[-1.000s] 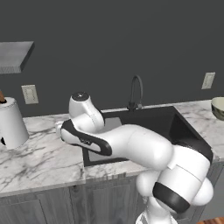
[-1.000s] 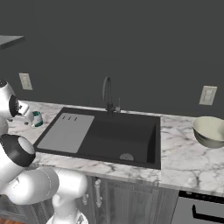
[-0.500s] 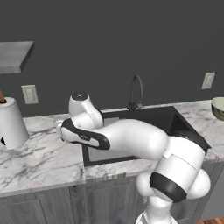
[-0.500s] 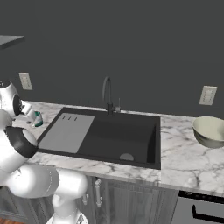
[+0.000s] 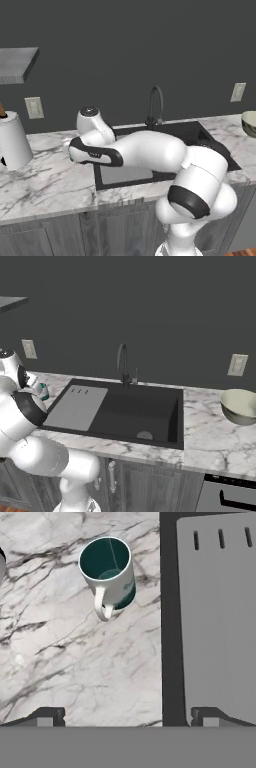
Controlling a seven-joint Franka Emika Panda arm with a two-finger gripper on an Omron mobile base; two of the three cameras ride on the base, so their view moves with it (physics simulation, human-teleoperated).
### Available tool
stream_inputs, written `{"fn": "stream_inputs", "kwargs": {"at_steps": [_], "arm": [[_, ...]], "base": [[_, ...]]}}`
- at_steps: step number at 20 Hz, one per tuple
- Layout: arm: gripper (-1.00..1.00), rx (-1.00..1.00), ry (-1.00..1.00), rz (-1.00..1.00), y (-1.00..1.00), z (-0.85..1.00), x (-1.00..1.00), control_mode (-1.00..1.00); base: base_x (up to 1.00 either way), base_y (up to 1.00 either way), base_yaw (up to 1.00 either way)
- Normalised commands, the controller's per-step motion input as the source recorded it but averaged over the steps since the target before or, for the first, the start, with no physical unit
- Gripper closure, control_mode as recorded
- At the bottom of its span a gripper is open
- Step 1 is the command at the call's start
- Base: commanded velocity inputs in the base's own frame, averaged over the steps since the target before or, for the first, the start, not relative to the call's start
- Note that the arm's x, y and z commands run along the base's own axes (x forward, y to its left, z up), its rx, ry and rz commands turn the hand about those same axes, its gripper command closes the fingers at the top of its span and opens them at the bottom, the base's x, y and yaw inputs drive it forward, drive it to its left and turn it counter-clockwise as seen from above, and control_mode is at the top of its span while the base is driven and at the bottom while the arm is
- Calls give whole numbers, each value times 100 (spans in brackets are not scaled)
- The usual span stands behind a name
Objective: Pick the mug and place it in the sink. Pick the bowl and place it in the open cabinet and then close the cabinet.
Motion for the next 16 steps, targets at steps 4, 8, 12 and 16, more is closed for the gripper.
{"fn": "stream_inputs", "kwargs": {"at_steps": [4, 8, 12, 16], "arm": [[-100, 0, 0, 0, 12, -14, 22, -100], [-100, 0, 0, 0, 10, -12, 26, -100], [-100, 0, 0, 0, 8, -13, 29, -100], [-100, 0, 1, -1, 12, -8, 22, -100]], "base": [[0, 0, 0], [0, 0, 0], [0, 0, 0], [0, 0, 0]]}}
